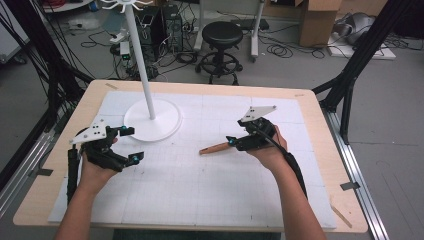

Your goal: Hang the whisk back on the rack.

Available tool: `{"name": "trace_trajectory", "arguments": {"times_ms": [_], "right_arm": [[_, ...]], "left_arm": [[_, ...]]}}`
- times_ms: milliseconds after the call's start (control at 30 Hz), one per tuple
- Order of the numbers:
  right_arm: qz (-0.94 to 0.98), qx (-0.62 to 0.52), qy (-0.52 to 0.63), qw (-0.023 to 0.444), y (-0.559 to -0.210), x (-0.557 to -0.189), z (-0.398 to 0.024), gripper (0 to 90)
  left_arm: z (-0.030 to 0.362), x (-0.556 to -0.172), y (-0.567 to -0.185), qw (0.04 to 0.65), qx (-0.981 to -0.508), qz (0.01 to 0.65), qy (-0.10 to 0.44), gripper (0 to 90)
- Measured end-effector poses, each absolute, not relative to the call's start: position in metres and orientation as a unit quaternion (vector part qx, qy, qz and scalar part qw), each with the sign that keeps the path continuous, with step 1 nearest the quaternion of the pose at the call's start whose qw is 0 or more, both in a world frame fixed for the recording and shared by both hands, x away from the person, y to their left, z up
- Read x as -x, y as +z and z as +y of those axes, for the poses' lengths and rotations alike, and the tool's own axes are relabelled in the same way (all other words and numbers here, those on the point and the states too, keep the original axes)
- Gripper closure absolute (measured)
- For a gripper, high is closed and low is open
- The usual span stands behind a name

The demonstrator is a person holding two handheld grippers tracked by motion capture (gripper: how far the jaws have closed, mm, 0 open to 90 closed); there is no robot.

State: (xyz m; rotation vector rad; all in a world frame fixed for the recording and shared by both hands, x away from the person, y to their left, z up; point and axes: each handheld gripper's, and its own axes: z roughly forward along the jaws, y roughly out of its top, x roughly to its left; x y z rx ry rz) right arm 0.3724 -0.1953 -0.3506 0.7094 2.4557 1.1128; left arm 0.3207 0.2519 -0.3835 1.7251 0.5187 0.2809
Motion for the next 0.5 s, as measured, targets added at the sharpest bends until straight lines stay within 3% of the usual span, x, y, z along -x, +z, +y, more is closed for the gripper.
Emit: {"name": "trace_trajectory", "arguments": {"times_ms": [500], "right_arm": [[0.932,-0.216,0.268,0.113,-0.387,-0.414,-0.158,28.1]], "left_arm": [[0.254,-0.32,-0.383,0.614,-0.745,0.227,0.125,1.7]]}}
